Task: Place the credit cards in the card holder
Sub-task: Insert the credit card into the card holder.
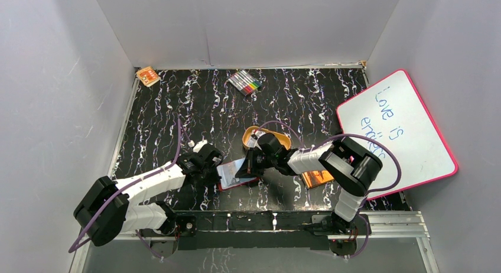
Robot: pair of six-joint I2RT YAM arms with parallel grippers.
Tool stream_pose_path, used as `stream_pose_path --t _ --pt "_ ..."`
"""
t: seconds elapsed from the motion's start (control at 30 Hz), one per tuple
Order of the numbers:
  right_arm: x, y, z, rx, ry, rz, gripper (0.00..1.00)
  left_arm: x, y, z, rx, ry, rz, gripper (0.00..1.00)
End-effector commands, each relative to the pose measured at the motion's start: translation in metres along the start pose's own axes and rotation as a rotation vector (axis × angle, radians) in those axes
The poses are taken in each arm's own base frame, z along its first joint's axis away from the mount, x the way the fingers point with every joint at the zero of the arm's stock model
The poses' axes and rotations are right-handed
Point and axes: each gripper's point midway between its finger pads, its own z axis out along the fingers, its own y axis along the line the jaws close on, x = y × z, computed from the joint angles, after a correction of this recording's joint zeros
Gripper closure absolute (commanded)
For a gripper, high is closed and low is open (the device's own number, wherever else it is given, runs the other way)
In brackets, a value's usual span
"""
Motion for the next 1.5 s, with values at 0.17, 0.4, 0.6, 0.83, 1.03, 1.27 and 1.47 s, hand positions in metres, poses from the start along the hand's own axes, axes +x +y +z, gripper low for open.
stream_pose_path --t 0.17,0.4,0.6,0.83,1.03,1.27,1.47 --pt "-0.003 0.010 -0.006 0.032 -0.004 -0.083 0.73 0.020 0.038 0.002 -0.123 0.053 0.018 0.85" --pt "-0.008 0.013 -0.007 0.051 -0.018 -0.104 0.59 0.019 0.038 0.000 -0.118 0.049 0.014 0.85" --pt "-0.012 0.018 -0.006 0.057 -0.019 -0.132 0.58 0.018 0.038 0.000 -0.124 0.045 0.017 0.86" --pt "-0.008 0.020 0.001 0.078 0.005 -0.175 0.58 0.015 0.034 0.001 -0.117 0.042 0.020 0.86" --pt "-0.003 0.022 0.006 0.082 0.027 -0.202 0.59 0.015 0.033 0.001 -0.115 0.043 0.028 0.86" --pt "0.003 0.024 0.012 0.098 0.070 -0.240 0.59 0.014 0.031 0.001 -0.111 0.043 0.033 0.87" --pt "-0.004 0.024 0.002 0.158 0.035 -0.259 0.57 0.011 0.033 -0.002 -0.118 0.030 0.038 0.87"
